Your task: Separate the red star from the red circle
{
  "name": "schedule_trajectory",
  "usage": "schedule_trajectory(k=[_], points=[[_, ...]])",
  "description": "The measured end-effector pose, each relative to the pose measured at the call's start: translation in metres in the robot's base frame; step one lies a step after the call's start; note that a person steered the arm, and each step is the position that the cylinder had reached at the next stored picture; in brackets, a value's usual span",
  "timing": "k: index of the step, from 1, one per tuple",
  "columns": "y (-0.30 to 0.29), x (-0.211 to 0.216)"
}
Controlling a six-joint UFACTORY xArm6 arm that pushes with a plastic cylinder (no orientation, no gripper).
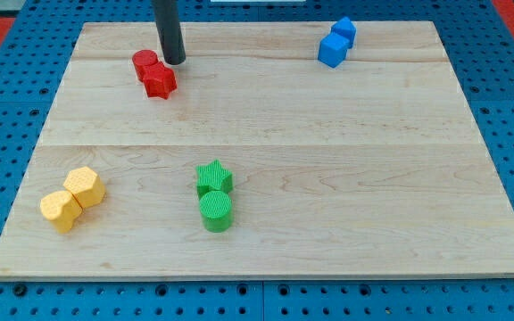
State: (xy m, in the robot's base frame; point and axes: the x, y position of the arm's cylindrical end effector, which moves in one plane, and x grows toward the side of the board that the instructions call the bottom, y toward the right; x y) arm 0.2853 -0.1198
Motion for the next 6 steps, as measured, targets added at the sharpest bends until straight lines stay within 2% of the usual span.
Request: schedule_trajectory(k=[1,2,3,4,5,6], points=[[-0.022,0.026],[-0.083,0.062],[-0.041,0.057],[0.010,0.011],[-0.021,-0.009],[-0.072,-0.009]])
